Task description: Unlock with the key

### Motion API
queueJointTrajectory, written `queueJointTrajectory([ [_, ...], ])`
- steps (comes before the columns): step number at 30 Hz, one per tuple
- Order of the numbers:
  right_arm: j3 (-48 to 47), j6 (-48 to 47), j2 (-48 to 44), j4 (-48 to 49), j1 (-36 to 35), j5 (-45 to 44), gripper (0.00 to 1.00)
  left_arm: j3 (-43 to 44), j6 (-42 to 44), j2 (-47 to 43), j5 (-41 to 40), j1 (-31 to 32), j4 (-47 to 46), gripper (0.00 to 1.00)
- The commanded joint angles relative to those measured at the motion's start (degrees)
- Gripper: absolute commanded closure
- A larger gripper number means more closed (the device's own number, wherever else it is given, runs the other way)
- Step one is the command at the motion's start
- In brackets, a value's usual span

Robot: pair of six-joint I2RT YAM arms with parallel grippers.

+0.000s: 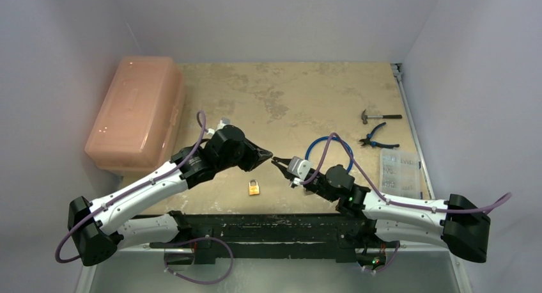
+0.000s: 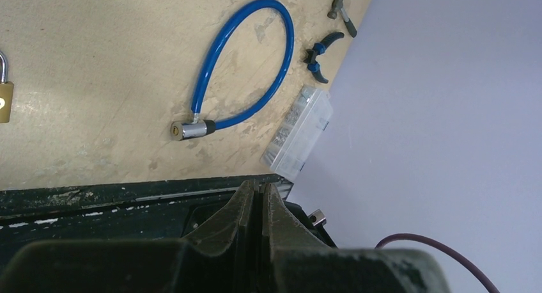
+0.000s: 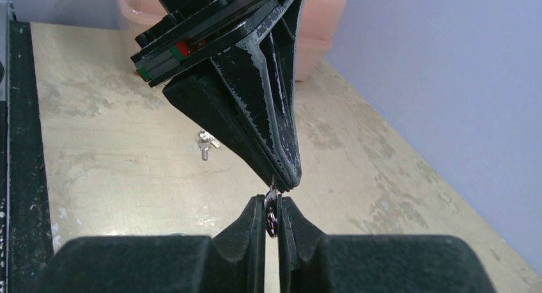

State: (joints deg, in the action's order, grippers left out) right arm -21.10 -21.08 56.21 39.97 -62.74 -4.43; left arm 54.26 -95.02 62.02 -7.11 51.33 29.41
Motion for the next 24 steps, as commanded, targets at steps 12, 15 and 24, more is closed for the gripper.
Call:
queueJointTrajectory([
  [12, -2.1, 16.88, -7.94, -6.87, -0.11, -2.99, 1.0, -3.2, 8.18, -5.48, -6.25, -0.23, -1.31, 0.22],
  [15, -1.03, 22.75, -11.01, -8.92, -0.1, -3.28, 1.0, -4.14, 12.93, -8.04, -9.98, -0.26, 0.72, 0.21],
  [24, 0.8, 38.81, -14.98, -13.48, -0.1, -4.11, 1.0, -5.79, 29.41, -13.98, -13.83, -0.21, 4.69, 0.22],
])
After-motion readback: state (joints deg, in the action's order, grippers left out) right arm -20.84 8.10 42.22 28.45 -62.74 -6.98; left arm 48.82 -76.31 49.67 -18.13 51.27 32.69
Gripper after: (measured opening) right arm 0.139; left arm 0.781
